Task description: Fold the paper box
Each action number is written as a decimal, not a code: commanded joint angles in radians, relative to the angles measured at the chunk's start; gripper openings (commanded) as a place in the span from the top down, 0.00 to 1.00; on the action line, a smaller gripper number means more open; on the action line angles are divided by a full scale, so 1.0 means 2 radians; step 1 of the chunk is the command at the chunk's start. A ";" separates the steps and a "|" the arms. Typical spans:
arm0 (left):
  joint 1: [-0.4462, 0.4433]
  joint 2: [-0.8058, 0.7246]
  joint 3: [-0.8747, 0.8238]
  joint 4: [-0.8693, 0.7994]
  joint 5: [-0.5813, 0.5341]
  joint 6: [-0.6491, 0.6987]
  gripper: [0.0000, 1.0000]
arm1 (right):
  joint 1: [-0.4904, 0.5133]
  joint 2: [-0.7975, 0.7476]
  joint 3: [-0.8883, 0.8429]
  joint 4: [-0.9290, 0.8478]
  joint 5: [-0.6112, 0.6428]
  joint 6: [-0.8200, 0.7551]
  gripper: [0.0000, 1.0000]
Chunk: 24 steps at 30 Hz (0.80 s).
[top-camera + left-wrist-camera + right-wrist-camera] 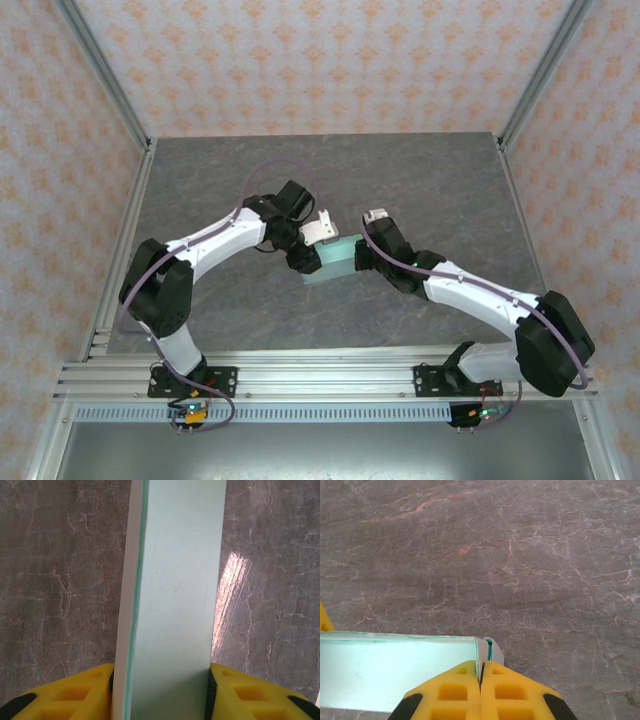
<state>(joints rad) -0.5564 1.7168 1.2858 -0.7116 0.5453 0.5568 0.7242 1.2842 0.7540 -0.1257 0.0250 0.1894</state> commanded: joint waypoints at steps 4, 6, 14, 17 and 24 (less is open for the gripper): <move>0.001 -0.041 -0.025 0.087 -0.026 -0.059 0.54 | 0.013 -0.007 -0.028 0.018 0.008 0.044 0.99; 0.001 -0.052 -0.040 0.110 -0.037 -0.074 0.53 | 0.017 -0.007 -0.032 0.020 0.022 0.055 1.00; 0.002 -0.125 -0.121 0.206 -0.048 -0.149 0.46 | 0.021 -0.007 -0.040 0.022 0.049 0.079 1.00; 0.004 -0.182 -0.165 0.256 -0.096 -0.203 0.43 | 0.025 -0.010 -0.045 0.021 0.068 0.081 1.00; 0.005 -0.326 -0.250 0.324 -0.130 -0.304 0.21 | 0.046 -0.008 -0.036 0.017 0.112 0.076 1.00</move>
<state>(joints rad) -0.5491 1.1530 0.8303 -0.1780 0.3576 0.0986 0.7990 1.2797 0.6865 -0.0452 0.1635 0.3336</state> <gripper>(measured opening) 0.738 0.050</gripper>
